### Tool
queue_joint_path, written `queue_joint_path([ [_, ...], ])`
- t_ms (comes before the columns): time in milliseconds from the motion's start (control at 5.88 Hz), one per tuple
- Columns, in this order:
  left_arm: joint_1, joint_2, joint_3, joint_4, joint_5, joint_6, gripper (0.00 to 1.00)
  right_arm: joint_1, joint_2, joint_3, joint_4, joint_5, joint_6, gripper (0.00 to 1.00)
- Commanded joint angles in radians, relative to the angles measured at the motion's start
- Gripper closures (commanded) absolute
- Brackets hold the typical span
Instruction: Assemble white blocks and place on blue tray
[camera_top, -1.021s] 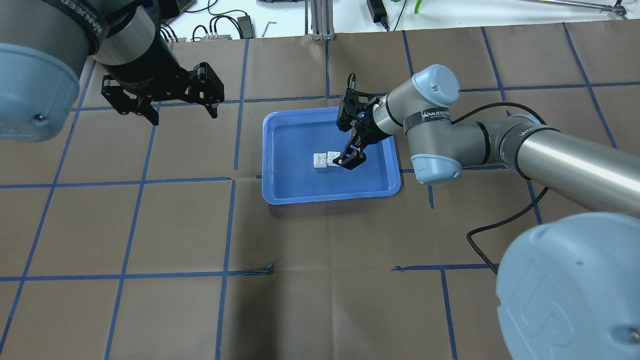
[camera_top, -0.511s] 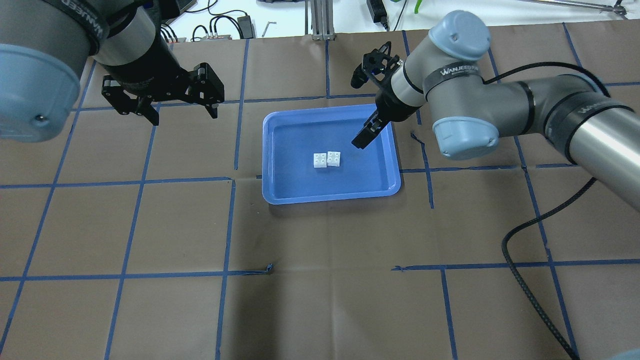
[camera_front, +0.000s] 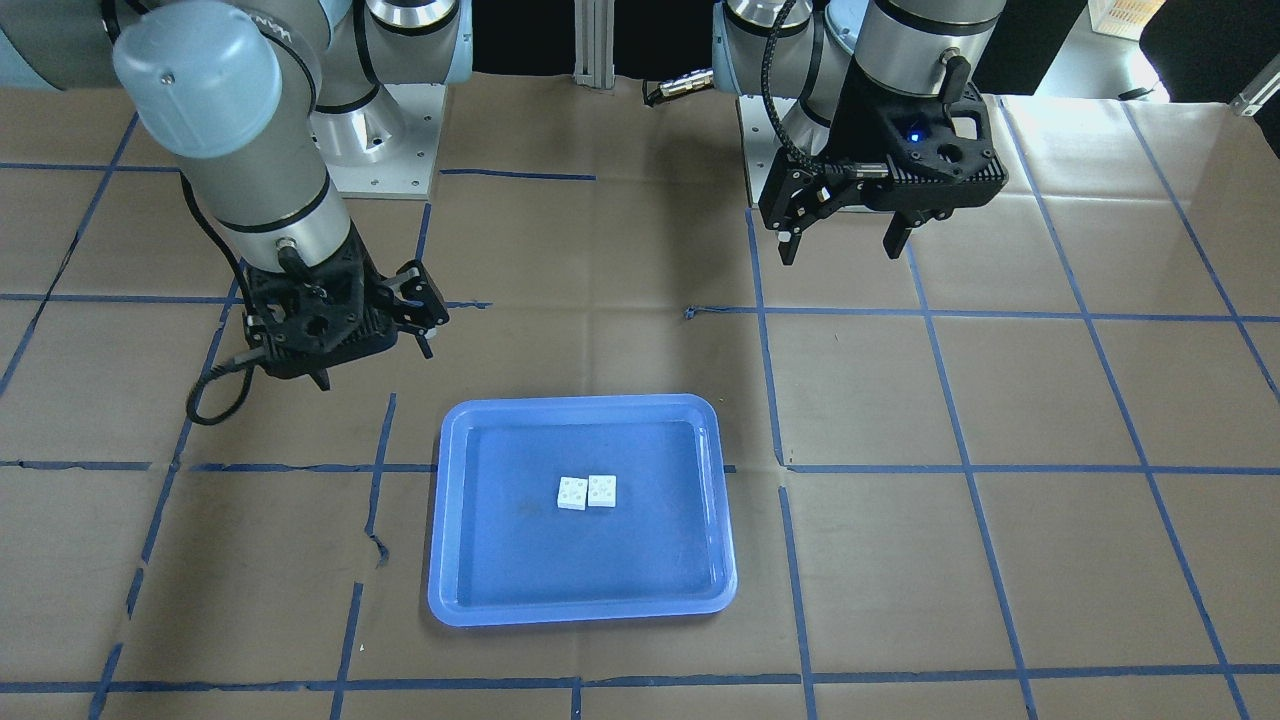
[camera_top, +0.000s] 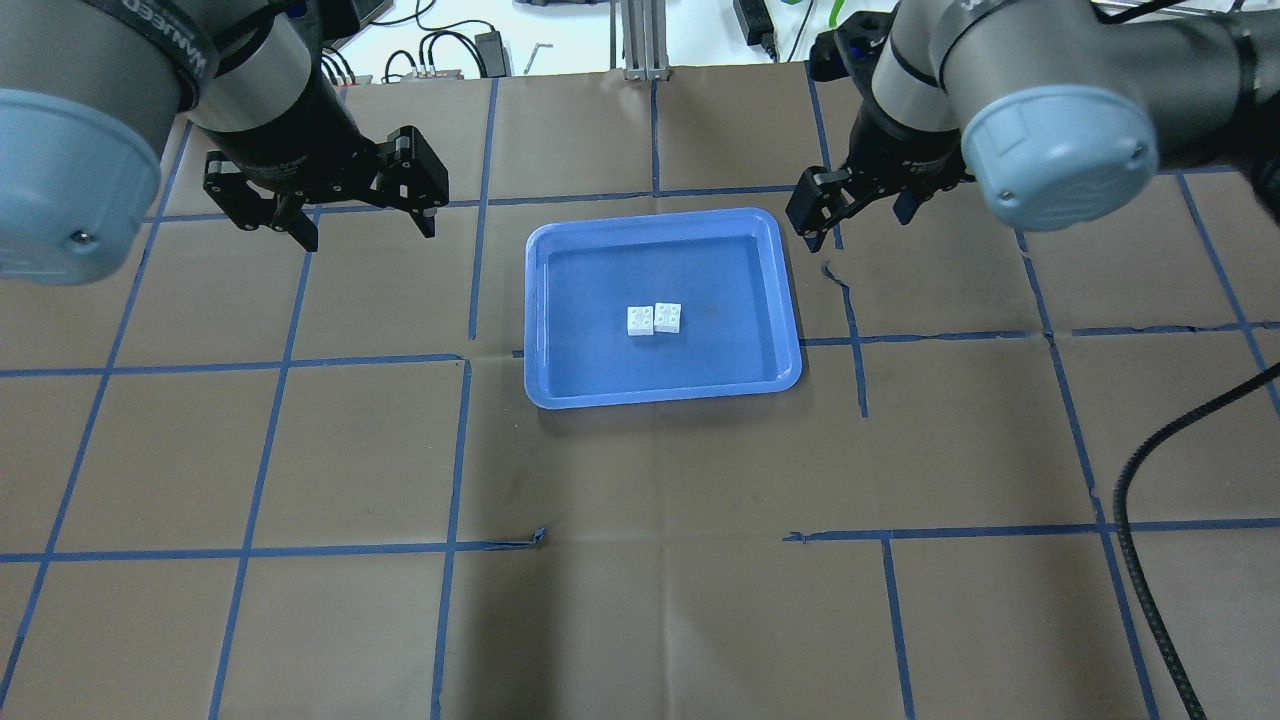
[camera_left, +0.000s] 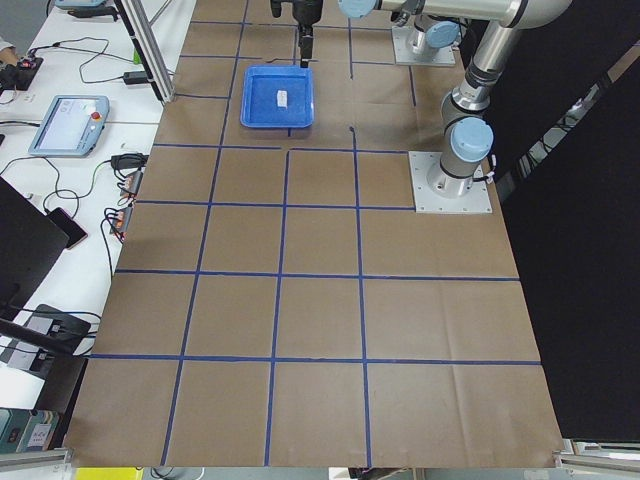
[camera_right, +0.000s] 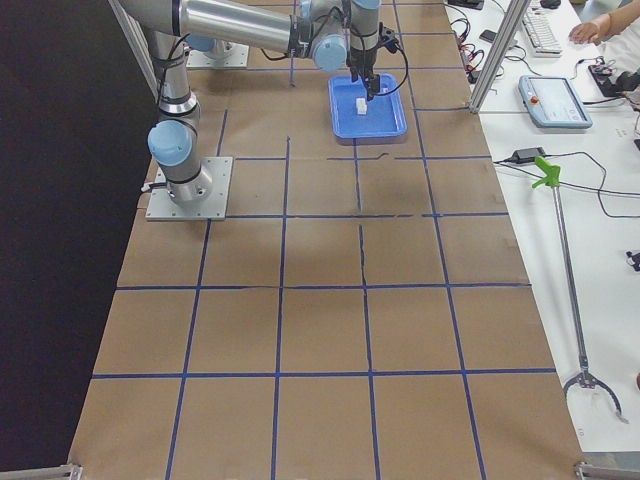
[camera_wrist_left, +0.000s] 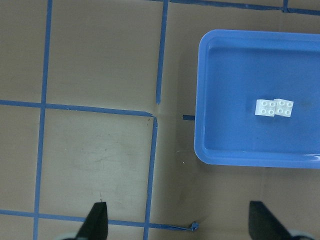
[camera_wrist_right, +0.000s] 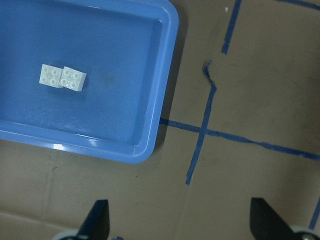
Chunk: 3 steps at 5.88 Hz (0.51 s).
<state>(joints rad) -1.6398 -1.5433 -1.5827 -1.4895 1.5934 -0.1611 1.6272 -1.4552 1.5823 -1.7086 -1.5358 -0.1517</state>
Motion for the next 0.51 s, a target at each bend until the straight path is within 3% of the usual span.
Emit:
queue_joint_path([
  [0, 0.000, 0.000, 0.000, 0.000, 0.000, 0.000, 0.01, -0.015, -0.057, -0.100, 0.229, -0.014, 0.106, 0.00],
  [340, 0.000, 0.000, 0.000, 0.000, 0.000, 0.000, 0.01, -0.074, -0.071, -0.052, 0.228, -0.011, 0.104, 0.00],
])
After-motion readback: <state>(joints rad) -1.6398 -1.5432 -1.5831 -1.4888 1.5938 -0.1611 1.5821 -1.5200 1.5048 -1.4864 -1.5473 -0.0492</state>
